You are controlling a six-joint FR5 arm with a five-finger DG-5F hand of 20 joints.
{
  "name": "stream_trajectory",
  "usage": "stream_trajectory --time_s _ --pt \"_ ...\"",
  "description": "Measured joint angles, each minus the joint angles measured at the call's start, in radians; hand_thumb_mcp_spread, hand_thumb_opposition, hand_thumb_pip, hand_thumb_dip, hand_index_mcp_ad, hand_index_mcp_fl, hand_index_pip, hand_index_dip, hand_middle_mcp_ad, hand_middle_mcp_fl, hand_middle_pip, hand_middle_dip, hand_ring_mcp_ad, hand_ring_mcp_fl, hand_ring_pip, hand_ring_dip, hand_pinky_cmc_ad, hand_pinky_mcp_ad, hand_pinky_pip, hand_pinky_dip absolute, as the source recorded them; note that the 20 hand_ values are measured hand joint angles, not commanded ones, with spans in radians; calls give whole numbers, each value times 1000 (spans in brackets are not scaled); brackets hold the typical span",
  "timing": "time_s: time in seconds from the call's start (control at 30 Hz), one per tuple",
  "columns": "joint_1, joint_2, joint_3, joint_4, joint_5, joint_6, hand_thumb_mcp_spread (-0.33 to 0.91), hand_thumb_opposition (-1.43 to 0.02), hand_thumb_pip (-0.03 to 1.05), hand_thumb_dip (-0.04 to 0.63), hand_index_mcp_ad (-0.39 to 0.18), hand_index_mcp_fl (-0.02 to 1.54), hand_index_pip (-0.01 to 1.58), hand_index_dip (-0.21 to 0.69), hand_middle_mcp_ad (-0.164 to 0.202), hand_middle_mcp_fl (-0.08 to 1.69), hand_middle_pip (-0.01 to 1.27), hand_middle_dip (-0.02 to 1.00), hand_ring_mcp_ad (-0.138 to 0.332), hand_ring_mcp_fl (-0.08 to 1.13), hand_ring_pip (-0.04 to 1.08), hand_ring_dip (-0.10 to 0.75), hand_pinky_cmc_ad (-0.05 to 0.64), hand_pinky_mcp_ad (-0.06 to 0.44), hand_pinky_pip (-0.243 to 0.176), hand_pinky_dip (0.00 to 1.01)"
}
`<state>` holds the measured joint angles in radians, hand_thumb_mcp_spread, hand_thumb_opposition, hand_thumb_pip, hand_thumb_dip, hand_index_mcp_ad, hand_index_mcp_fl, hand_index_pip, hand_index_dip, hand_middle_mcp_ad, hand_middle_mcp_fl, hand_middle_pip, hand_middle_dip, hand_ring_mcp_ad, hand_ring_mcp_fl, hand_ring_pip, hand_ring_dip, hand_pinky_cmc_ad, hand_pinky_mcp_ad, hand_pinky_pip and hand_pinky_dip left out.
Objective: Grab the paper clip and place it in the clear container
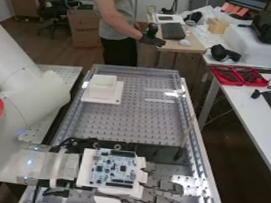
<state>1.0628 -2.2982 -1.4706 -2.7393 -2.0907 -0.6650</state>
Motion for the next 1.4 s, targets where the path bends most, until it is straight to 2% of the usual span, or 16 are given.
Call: stream_trajectory --time_s 0.93,0.97,1.07,1.3,1.4 --pt "-1 -13 3 -4 -8 -3 433 -860 721 298 -136 223 1550 101 75 3 113 175 138 0 79 93 347 278 -91 304" --pt "-1 -13 1 1 -8 -1 433 -862 721 298 -136 236 1545 91 75 0 113 175 138 0 79 93 347 278 -91 304" --pt "-1 -11 -6 18 -7 6 443 -909 700 298 -154 403 1539 80 75 3 113 175 138 0 79 93 349 278 -91 304" --pt "-2 -2 -25 59 2 45 468 -937 663 298 -152 478 1504 80 75 9 124 175 133 0 84 93 346 278 -87 251" --pt "-2 3 -32 68 6 59 468 -946 651 297 -152 525 1471 75 75 10 126 175 133 0 89 93 344 278 -72 250"
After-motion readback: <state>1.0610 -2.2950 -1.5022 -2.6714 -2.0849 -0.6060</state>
